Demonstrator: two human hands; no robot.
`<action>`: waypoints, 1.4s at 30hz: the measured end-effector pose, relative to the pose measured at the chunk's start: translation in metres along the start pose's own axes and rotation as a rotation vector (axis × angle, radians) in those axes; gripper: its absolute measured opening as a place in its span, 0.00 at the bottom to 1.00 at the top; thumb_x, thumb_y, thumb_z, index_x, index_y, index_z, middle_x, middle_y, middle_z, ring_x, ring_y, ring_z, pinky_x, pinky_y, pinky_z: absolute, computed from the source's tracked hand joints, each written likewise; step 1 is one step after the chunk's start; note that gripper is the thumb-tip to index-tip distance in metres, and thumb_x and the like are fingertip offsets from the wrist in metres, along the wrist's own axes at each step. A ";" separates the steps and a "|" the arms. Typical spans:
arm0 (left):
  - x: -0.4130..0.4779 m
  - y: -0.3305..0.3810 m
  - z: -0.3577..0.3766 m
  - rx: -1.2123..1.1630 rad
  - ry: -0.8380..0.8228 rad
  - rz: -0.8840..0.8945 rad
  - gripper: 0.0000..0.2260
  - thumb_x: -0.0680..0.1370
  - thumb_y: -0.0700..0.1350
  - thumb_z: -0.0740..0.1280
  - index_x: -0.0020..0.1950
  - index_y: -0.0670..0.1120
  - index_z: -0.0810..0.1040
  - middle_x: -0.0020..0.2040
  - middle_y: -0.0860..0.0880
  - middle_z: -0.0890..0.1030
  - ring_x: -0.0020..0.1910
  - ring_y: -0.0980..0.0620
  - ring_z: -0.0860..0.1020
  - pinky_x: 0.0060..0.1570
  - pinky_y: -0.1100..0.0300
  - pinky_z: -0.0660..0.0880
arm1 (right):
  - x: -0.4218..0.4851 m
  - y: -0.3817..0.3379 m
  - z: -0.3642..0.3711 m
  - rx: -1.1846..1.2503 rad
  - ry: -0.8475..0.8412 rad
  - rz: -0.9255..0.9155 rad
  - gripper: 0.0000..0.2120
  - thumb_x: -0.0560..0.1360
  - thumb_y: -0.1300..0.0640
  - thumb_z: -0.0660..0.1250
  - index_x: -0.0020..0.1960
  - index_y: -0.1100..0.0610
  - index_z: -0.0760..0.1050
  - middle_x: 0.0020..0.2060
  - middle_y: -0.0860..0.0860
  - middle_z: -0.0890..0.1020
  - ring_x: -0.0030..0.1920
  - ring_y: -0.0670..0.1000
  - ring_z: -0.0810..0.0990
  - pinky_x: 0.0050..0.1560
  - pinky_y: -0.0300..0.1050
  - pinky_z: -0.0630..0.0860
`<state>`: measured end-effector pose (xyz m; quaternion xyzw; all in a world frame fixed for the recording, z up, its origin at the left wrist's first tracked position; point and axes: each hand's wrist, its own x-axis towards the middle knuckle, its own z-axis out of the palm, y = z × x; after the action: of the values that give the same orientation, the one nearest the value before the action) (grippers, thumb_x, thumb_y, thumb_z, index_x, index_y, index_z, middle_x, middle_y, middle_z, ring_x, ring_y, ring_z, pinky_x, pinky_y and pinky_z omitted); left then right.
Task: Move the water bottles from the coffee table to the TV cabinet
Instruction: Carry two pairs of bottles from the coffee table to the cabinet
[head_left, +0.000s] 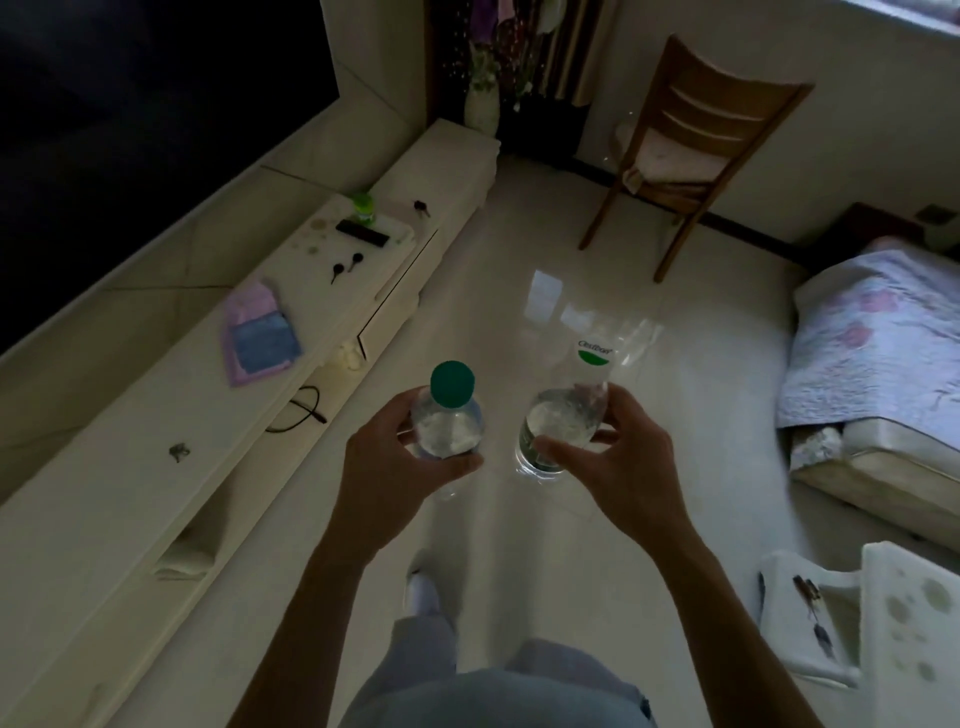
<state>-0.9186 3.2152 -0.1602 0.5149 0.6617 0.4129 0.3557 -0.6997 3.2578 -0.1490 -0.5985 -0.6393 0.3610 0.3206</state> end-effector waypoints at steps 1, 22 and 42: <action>0.012 0.000 -0.004 -0.007 -0.009 0.001 0.27 0.61 0.47 0.81 0.57 0.54 0.75 0.49 0.62 0.80 0.51 0.65 0.78 0.46 0.76 0.73 | 0.009 -0.005 0.004 0.001 0.006 -0.003 0.32 0.62 0.48 0.79 0.62 0.50 0.73 0.51 0.41 0.80 0.47 0.38 0.80 0.44 0.30 0.77; 0.233 0.032 0.052 0.042 -0.045 0.023 0.26 0.60 0.46 0.81 0.55 0.55 0.76 0.46 0.62 0.80 0.46 0.64 0.79 0.44 0.76 0.73 | 0.235 0.018 -0.014 0.064 0.024 -0.036 0.33 0.64 0.50 0.79 0.66 0.56 0.72 0.57 0.49 0.81 0.51 0.45 0.81 0.47 0.28 0.76; 0.455 0.092 0.140 0.037 0.048 -0.038 0.27 0.59 0.46 0.82 0.55 0.54 0.78 0.46 0.59 0.82 0.45 0.61 0.80 0.44 0.70 0.77 | 0.479 0.051 -0.078 -0.003 -0.090 -0.106 0.32 0.64 0.52 0.79 0.64 0.56 0.72 0.56 0.49 0.81 0.49 0.44 0.80 0.47 0.33 0.77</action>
<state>-0.8559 3.6961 -0.1534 0.4989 0.6871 0.4060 0.3379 -0.6439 3.7429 -0.1613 -0.5476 -0.6843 0.3690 0.3093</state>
